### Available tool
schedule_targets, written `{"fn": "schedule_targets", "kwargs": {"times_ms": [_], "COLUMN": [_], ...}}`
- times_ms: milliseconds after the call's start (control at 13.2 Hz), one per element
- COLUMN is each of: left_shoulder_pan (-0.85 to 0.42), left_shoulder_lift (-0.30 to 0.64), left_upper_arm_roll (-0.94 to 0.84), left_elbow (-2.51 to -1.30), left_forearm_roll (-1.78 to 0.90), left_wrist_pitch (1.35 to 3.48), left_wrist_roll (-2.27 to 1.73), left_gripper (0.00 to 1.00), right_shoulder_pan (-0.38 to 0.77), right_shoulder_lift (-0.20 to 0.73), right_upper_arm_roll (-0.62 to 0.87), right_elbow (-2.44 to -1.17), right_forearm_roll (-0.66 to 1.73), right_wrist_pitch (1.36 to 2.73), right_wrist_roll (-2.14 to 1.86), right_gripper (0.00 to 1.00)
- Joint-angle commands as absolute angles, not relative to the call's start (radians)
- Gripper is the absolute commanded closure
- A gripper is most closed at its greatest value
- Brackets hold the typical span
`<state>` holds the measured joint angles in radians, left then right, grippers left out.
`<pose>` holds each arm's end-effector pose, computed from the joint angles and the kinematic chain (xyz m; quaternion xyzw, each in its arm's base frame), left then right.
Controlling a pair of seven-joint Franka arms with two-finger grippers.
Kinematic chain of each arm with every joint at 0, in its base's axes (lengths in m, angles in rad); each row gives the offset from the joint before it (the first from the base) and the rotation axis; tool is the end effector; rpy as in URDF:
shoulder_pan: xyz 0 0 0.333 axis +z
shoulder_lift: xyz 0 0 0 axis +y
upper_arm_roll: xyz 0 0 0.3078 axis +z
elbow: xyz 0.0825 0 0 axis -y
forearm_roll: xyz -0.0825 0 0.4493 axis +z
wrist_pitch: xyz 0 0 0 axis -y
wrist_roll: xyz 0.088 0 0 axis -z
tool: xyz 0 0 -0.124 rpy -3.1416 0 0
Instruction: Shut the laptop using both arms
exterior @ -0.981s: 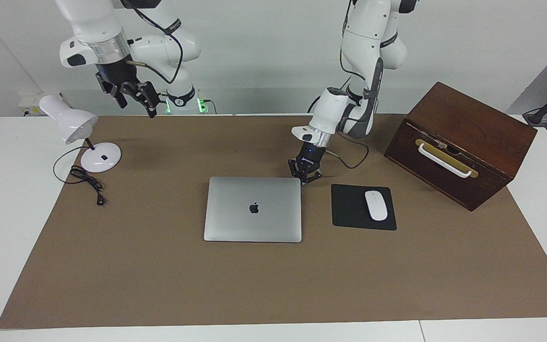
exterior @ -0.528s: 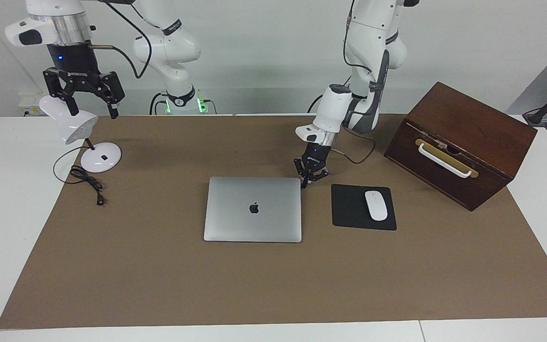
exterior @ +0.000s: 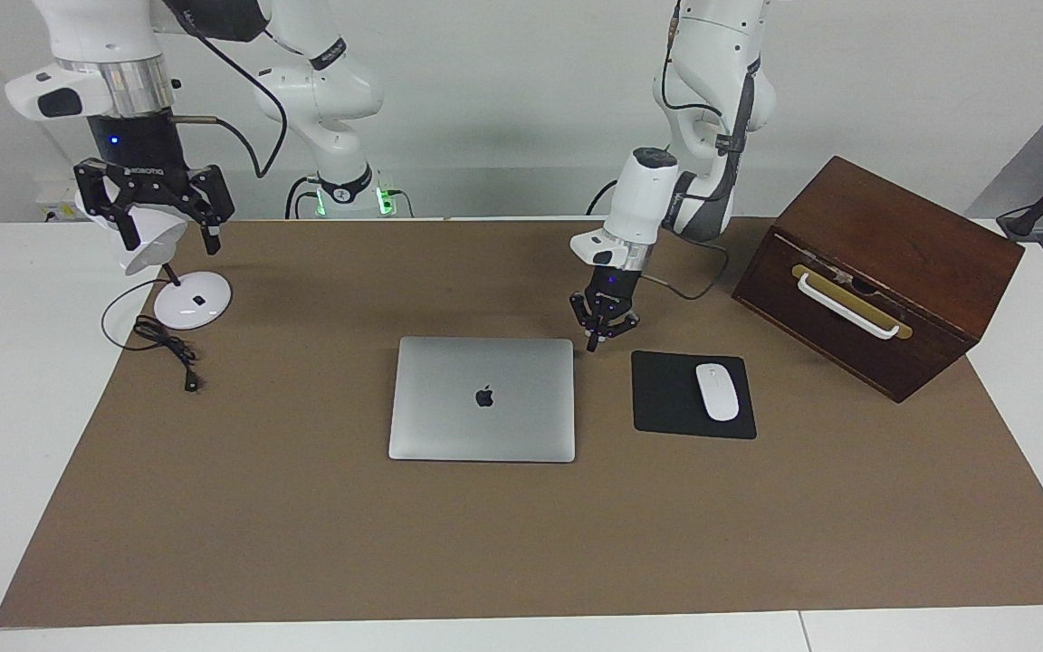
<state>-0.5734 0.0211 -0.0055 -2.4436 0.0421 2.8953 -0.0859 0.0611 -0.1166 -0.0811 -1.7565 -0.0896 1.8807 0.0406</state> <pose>0.4728 -0.3118 0.2644 0.9426 -0.2566 0.2049 0.0609 0.6149 -0.0226 0.6002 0.9918 -0.0219 0.1202 0.0380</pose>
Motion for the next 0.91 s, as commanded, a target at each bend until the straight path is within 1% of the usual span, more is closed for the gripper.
{"fn": "schedule_targets", "kwargs": {"times_ms": [0, 151, 226, 377, 528, 830], "left_shoulder_pan": [-0.565, -0.561, -0.560, -0.558, -0.531, -0.456], "left_shoulder_lift": [-0.009, -0.009, -0.009, -0.006, 0.000, 0.000], "left_upper_arm_roll": [-0.015, -0.014, -0.012, -0.006, -0.002, -0.002], "left_elbow": [-2.372, -2.317, -2.275, -2.197, -2.139, -2.027], "left_forearm_roll": [-0.009, -0.040, -0.057, -0.103, -0.153, -0.160], "left_wrist_pitch": [2.763, 2.689, 2.639, 2.553, 2.508, 2.360], "left_wrist_roll": [-0.091, -0.089, -0.087, -0.083, -0.061, -0.034], "left_gripper": [1.00, 1.00, 1.00, 1.00, 1.00, 1.00], "right_shoulder_pan": [0.049, 0.048, 0.055, 0.057, 0.055, 0.061], "right_shoulder_lift": [-0.117, -0.115, -0.126, -0.133, -0.136, -0.137], "right_upper_arm_roll": [-0.074, -0.074, -0.074, -0.072, -0.072, -0.071], "right_elbow": [-1.764, -1.784, -1.804, -1.802, -1.802, -1.798], "right_forearm_roll": [-0.081, -0.071, -0.060, -0.031, -0.029, -0.029], "right_wrist_pitch": [1.847, 1.813, 1.762, 1.669, 1.646, 1.631], "right_wrist_roll": [0.061, 0.061, 0.067, 0.107, 0.106, 0.109], "right_gripper": [0.00, 0.00, 0.00, 0.00, 0.00, 0.00]}}
